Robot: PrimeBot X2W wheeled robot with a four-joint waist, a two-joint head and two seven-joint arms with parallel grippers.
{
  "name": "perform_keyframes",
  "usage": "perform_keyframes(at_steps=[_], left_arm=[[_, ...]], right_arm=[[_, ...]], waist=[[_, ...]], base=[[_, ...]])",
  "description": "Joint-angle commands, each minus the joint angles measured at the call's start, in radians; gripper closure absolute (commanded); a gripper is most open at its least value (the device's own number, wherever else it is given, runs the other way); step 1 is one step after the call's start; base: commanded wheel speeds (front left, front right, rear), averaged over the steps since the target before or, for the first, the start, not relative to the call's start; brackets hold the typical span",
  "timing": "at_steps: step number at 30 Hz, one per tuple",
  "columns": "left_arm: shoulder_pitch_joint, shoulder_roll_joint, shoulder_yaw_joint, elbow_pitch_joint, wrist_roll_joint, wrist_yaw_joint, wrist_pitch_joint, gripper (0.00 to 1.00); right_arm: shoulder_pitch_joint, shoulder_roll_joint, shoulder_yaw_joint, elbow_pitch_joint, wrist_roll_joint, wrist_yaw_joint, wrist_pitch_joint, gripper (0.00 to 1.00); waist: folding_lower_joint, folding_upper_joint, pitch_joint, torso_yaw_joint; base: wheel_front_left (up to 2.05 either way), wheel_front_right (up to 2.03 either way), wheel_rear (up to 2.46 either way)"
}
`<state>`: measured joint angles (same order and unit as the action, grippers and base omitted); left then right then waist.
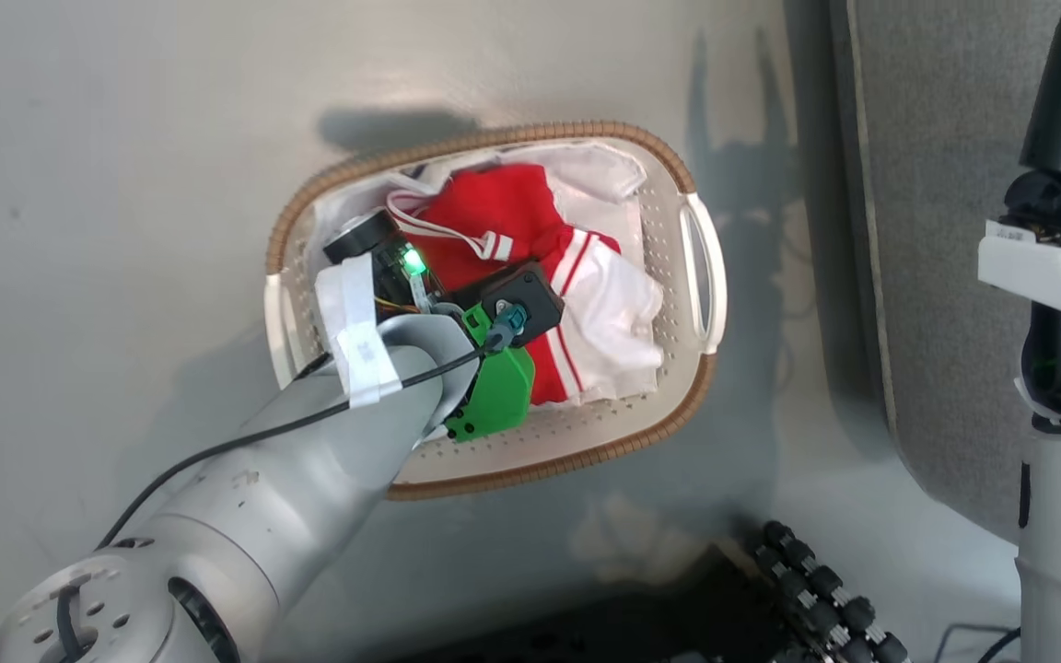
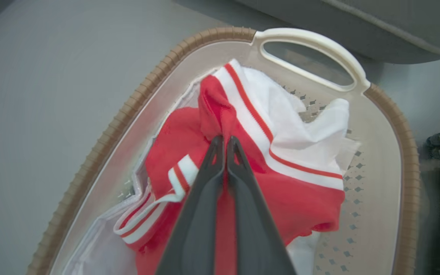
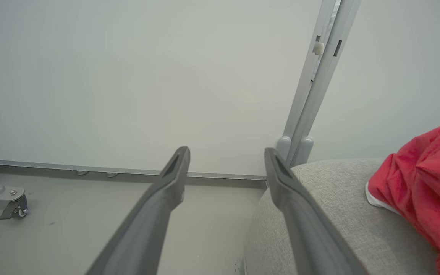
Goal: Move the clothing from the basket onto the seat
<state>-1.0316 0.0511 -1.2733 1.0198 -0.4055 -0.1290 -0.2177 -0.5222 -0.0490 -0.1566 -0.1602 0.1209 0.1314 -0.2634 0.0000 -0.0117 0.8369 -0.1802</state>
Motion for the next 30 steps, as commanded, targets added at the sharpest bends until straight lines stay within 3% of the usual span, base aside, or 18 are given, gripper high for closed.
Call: perform_keyframes(at_steps=[1,8,15,23,30], left_arm=[[0.023,0.001,0.009,-0.016,-0.009,0.01,-0.019,1.0],[0.092,0.051,0.064,-0.155,-0.025,0.059,-0.05,1.0],[0.154,0.159,0.13,-0.383,0.012,0.106,-0.048,1.0],[0.113,0.285,0.165,-0.554,0.036,0.117,-0.04,1.0],[0.02,0.384,0.204,-0.701,0.011,0.08,0.051,1.0]], right_arm=[[0.023,-0.003,-0.002,0.009,-0.012,-0.001,-0.002,0.0],[0.095,-0.003,-0.007,0.061,-0.051,-0.001,-0.002,0.0],[0.188,-0.003,-0.006,0.118,-0.082,-0.001,-0.002,0.0],[0.268,-0.003,0.042,0.184,-0.084,-0.001,-0.002,0.0],[0.29,-0.003,0.111,0.229,-0.066,-0.001,-0.002,0.0]], waist=[[0.0,0.0117,-0.1,0.05],[0.0,0.0117,-0.27,0.09],[0.0,0.0117,-0.439,0.108],[0.0,0.0117,-0.588,0.089],[0.0,0.0117,-0.65,0.067]], base=[[0.0,0.0,0.0],[0.0,0.0,0.0],[0.0,0.0,0.0],[0.0,0.0,0.0],[0.0,0.0,0.0]])
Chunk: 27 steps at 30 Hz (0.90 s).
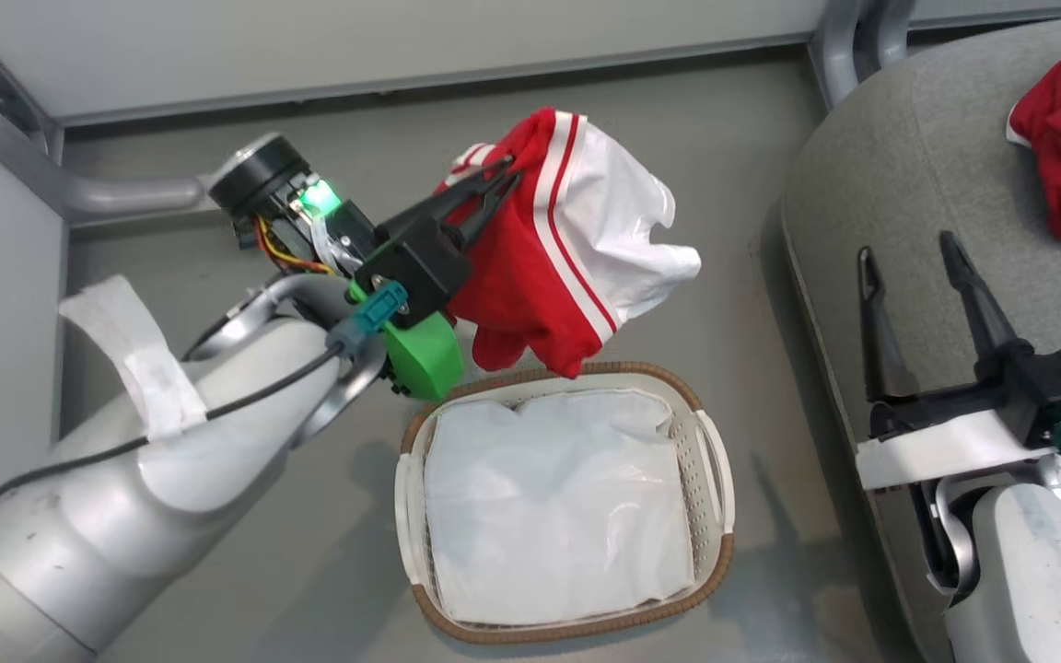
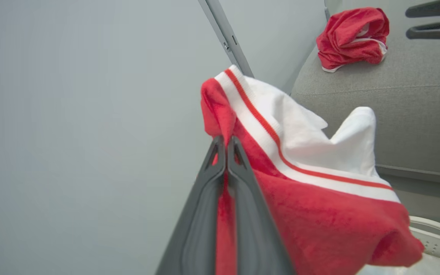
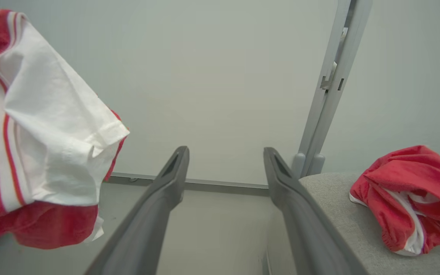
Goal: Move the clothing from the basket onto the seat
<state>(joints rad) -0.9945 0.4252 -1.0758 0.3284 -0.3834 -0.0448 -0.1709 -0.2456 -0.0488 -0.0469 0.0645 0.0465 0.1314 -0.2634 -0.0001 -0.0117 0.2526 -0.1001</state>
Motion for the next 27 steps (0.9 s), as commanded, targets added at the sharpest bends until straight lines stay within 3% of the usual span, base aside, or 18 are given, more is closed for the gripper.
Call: perform_keyframes(at_steps=[1,11,21,27], left_arm=[[-0.028,0.02,0.014,-0.027,-0.019,-0.009,0.016,1.0],[-0.13,0.085,0.083,-0.187,-0.074,-0.014,0.119,1.0],[-0.154,0.043,0.082,-0.223,-0.096,-0.007,0.142,1.0],[-0.169,0.026,0.072,-0.246,-0.098,-0.015,0.146,1.0]], right_arm=[[0.012,-0.003,0.011,0.009,0.009,-0.001,-0.002,0.0],[-0.006,-0.003,0.15,0.075,0.036,-0.001,-0.002,0.0],[-0.05,-0.003,0.378,0.183,0.07,-0.001,-0.002,0.0],[-0.124,-0.004,0.436,0.254,0.09,-0.001,-0.002,0.0]], waist=[[0.0001,0.0117,-0.071,-0.017],[0.0001,0.0117,-0.107,-0.031],[0.0001,0.0117,-0.142,-0.006],[0.0001,0.0117,-0.151,0.014]], base=[[0.0,0.0,0.0],[0.0,0.0,0.0],[0.0,0.0,0.0],[0.0,0.0,0.0]])
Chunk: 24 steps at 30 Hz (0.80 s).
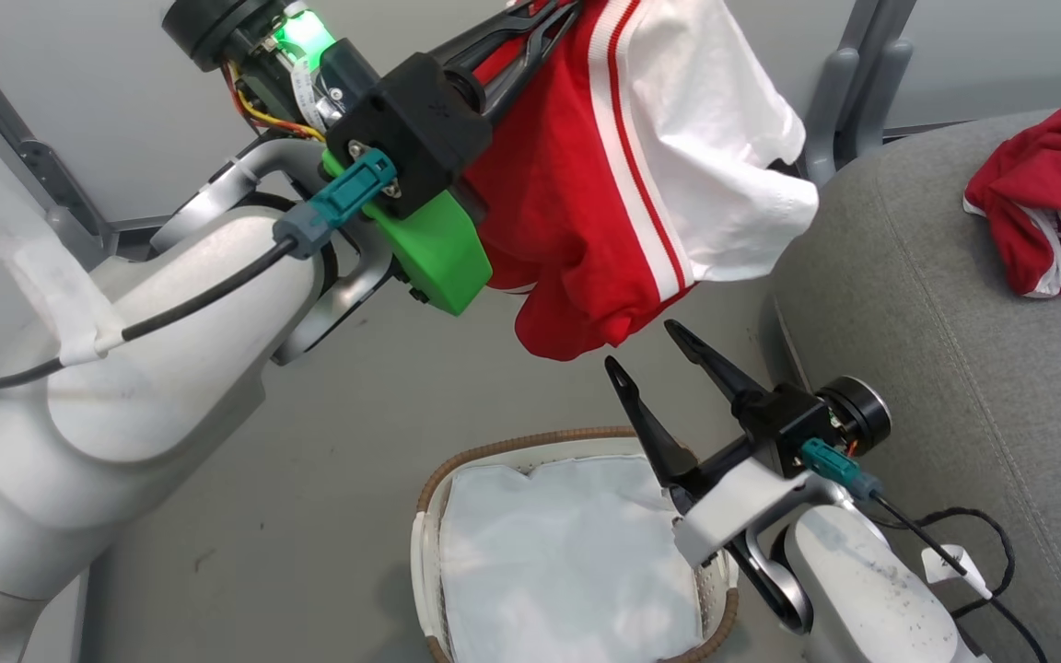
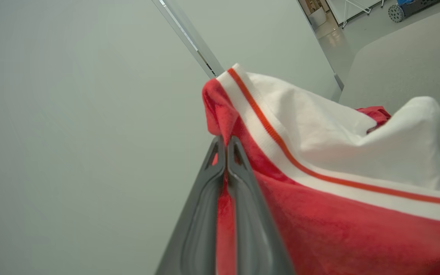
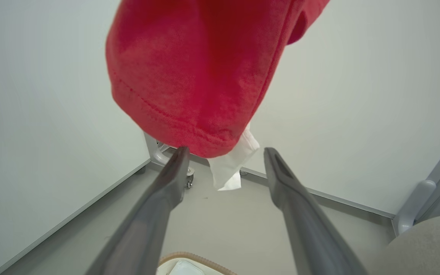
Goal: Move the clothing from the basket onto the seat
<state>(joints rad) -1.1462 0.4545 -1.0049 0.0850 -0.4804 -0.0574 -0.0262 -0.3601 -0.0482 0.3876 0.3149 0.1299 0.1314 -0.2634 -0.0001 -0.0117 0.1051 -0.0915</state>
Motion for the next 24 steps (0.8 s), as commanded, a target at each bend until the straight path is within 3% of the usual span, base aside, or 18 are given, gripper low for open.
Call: perform_keyframes(at_steps=[1,8,17,18,19,21,24], left_arm=[[-0.019,-0.006,0.0,-0.007,-0.001,-0.003,0.0,1.0],[-0.012,-0.014,-0.012,-0.024,0.001,-0.003,-0.011,1.0],[0.023,-0.012,-0.021,-0.022,-0.029,-0.001,-0.016,1.0],[0.028,-0.008,-0.02,-0.016,-0.035,0.001,-0.014,1.0],[0.035,-0.004,-0.019,-0.009,-0.039,0.006,-0.014,1.0],[0.047,0.004,-0.014,0.007,-0.048,0.01,-0.014,1.0],[0.064,0.017,-0.01,0.039,-0.061,0.018,-0.018,1.0]], right_arm=[[-0.02,-0.004,0.006,0.012,0.013,-0.001,-0.002,0.0],[-0.108,-0.004,0.041,0.085,0.066,-0.001,-0.002,0.0],[-0.22,-0.004,0.213,0.131,0.115,-0.001,-0.002,0.0],[-0.224,-0.004,0.216,0.127,0.115,-0.001,-0.002,0.2],[-0.227,-0.004,0.218,0.119,0.114,-0.001,-0.002,0.59],[-0.225,-0.003,0.224,0.103,0.108,-0.001,-0.002,1.0],[-0.211,-0.004,0.229,0.08,0.098,-0.001,-0.002,1.0]], waist=[[0.0001,0.0117,-0.004,0.009],[0.0001,0.0117,-0.011,0.024],[0.0001,0.0117,-0.019,0.037],[0.0001,0.0117,-0.019,0.038],[0.0001,0.0117,-0.018,0.038],[0.0001,0.0117,-0.015,0.037],[0.0001,0.0117,-0.008,0.036]], base=[[0.0,0.0,0.0],[0.0,0.0,0.0],[0.0,0.0,0.0],[0.0,0.0,0.0],[0.0,0.0,0.0],[0.0,0.0,0.0],[0.0,0.0,0.0]])
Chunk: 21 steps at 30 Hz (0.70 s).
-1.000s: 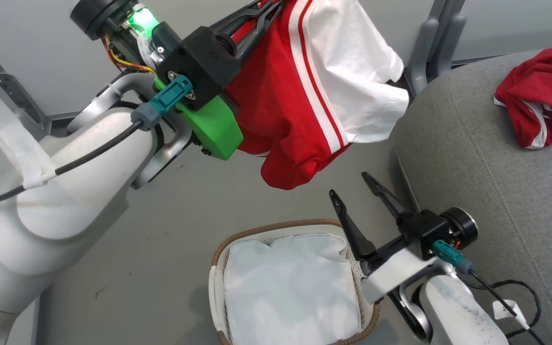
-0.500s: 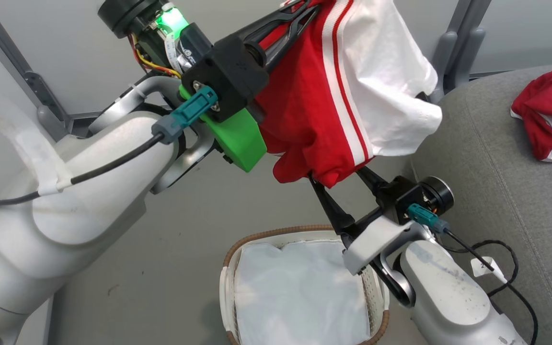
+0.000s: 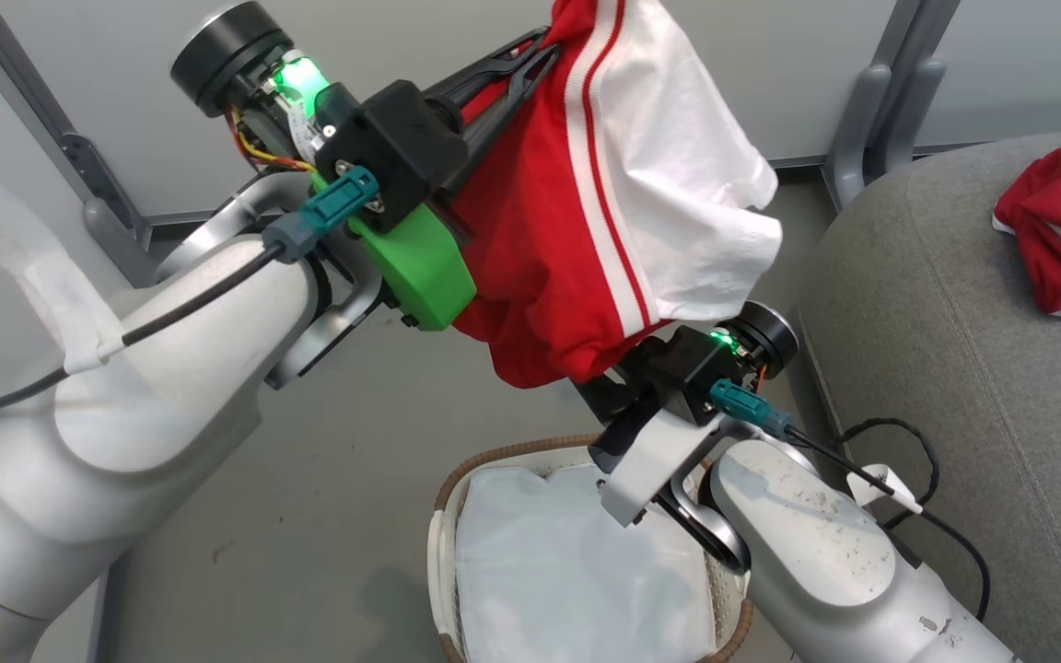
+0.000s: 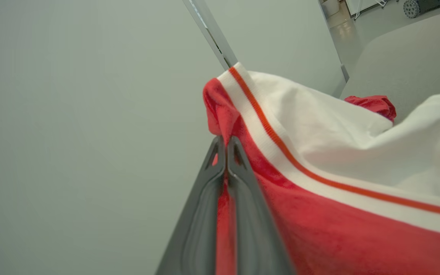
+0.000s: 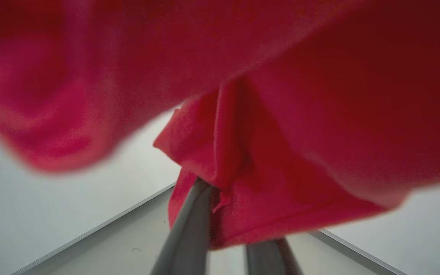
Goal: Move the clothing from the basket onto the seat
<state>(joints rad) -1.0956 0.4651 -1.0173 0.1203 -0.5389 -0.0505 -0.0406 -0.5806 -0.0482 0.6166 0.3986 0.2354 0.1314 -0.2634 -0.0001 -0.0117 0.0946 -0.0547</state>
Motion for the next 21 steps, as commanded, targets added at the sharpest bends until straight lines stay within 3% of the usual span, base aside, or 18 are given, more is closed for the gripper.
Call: perform_keyframes(at_steps=[1,9,10,11,12,13,21], left_arm=[[0.021,0.01,0.005,0.016,-0.009,0.011,-0.005,1.0],[0.08,0.028,0.021,0.117,-0.054,0.025,-0.039,0.98],[0.091,0.029,0.022,0.13,-0.059,0.026,-0.047,0.67],[0.1,0.03,0.022,0.139,-0.063,0.028,-0.054,0.53],[0.11,0.03,0.023,0.148,-0.067,0.029,-0.063,0.11],[0.12,0.029,0.025,0.157,-0.072,0.029,-0.07,0.0],[0.235,0.0,0.022,0.199,-0.109,0.06,-0.158,0.0]], right_arm=[[0.015,-0.004,0.0,-0.013,-0.011,-0.001,-0.002,1.0],[0.047,-0.004,-0.04,-0.086,-0.028,-0.001,-0.002,1.0],[0.052,-0.004,-0.051,-0.1,-0.03,-0.001,-0.002,1.0],[0.056,-0.004,-0.059,-0.109,-0.032,-0.001,-0.002,1.0],[0.061,-0.004,-0.067,-0.117,-0.035,-0.001,-0.002,1.0],[0.064,-0.004,-0.075,-0.126,-0.037,-0.001,-0.002,1.0],[0.088,-0.004,-0.154,-0.187,-0.073,-0.001,-0.002,1.0]], waist=[[0.0001,0.0117,0.005,-0.002],[0.0001,0.0117,0.024,-0.012],[0.0001,0.0117,0.027,-0.013],[0.0001,0.0117,0.029,-0.014],[0.0001,0.0117,0.031,-0.015],[0.0001,0.0117,0.032,-0.015],[0.0001,0.0117,0.046,-0.014]], base=[[0.0,0.0,0.0],[0.0,0.0,0.0],[0.0,0.0,0.0],[0.0,0.0,0.0],[0.0,0.0,0.0],[0.0,0.0,0.0],[0.0,0.0,0.0]])
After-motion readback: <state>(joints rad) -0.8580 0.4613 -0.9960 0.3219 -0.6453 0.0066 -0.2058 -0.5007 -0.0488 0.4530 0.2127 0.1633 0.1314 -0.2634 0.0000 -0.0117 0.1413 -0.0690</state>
